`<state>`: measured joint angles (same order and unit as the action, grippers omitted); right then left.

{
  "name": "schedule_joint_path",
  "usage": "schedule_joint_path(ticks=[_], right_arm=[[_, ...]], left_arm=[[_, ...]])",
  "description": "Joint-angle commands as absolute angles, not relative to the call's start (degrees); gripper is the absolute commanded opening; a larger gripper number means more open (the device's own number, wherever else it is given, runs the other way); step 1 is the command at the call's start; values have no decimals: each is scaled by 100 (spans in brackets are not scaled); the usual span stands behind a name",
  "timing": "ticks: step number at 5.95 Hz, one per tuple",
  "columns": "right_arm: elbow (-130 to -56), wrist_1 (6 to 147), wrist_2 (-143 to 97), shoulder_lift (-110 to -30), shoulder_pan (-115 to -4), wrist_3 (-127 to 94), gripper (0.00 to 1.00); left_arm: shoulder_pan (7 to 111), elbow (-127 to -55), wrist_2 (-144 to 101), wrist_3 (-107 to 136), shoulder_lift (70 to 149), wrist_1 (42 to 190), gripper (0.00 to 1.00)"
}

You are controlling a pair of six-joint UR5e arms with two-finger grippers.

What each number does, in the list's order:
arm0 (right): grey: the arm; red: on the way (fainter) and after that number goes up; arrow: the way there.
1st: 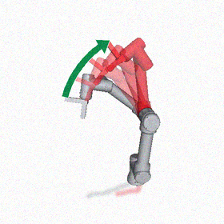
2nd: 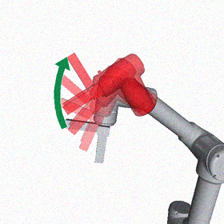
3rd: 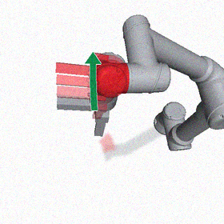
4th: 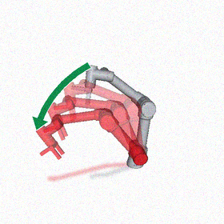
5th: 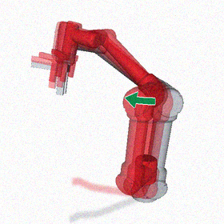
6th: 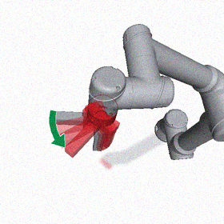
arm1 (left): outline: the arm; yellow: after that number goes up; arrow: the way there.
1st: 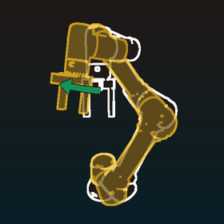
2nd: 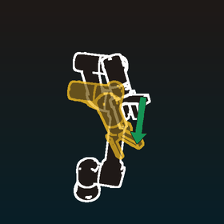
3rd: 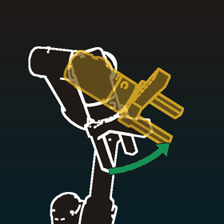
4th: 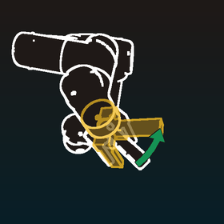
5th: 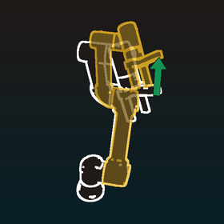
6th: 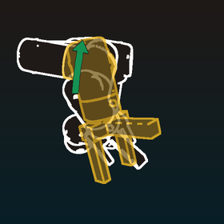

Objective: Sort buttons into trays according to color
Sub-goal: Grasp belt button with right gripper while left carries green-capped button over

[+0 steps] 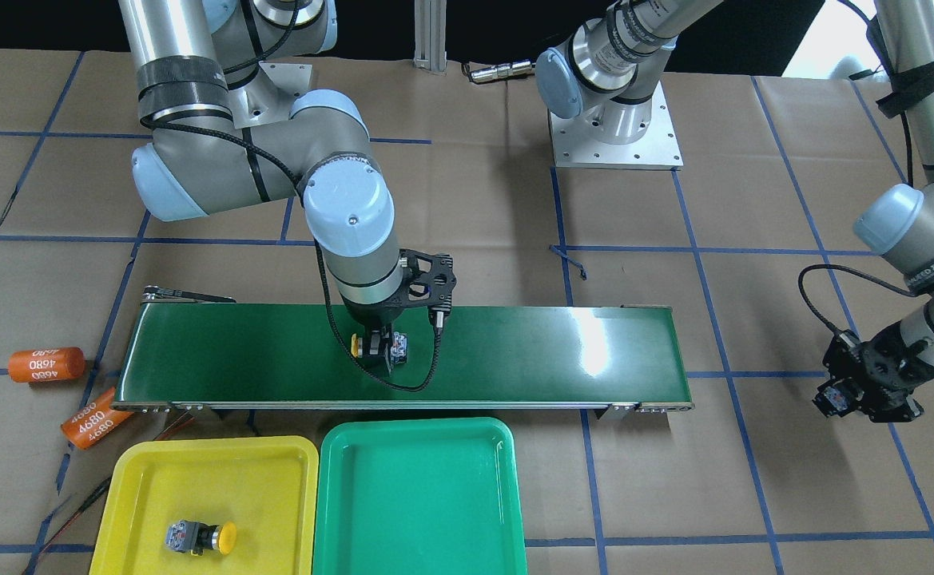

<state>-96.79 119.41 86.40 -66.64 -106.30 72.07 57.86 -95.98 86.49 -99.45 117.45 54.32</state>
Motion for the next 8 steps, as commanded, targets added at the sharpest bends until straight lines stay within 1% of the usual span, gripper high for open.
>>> schedule_joint_path(ticks=[1, 2, 3, 4, 5, 6, 7, 8], right_arm=[[-10131, 12328, 8666, -6732, -10075, 7505, 89], [-10273, 12340, 8831, -6837, -9977, 7515, 49], [-10283, 12322, 9155, -6925, -9958, 7532, 21], [-10283, 12296, 9193, -6952, -9915, 7654, 12], [-10275, 12270, 9376, -7109, -9740, 7873, 12], [-10274, 12235, 9395, -7415, -9521, 8093, 12], [-10222, 12130, 9396, -7635, -9249, 8391, 12], [-10100, 12164, 9308, -7672, -8933, 8489, 12]], left_arm=[[6927, -9615, 8683, -9958, 11305, 5686, 0], [7439, -9615, 8657, -9941, 11172, 5887, 1], [7888, -9676, 8666, -9827, 11040, 6141, 3], [8354, -9842, 8649, -9800, 10848, 6178, 3], [8506, -10140, 8640, -9556, 10750, 6179, 6], [8516, -10438, 8648, -9475, 10575, 6109, 6], [8499, -10537, 8648, -9501, 10573, 6091, 6], [8499, -10538, 8640, -9449, 10565, 6082, 8]])
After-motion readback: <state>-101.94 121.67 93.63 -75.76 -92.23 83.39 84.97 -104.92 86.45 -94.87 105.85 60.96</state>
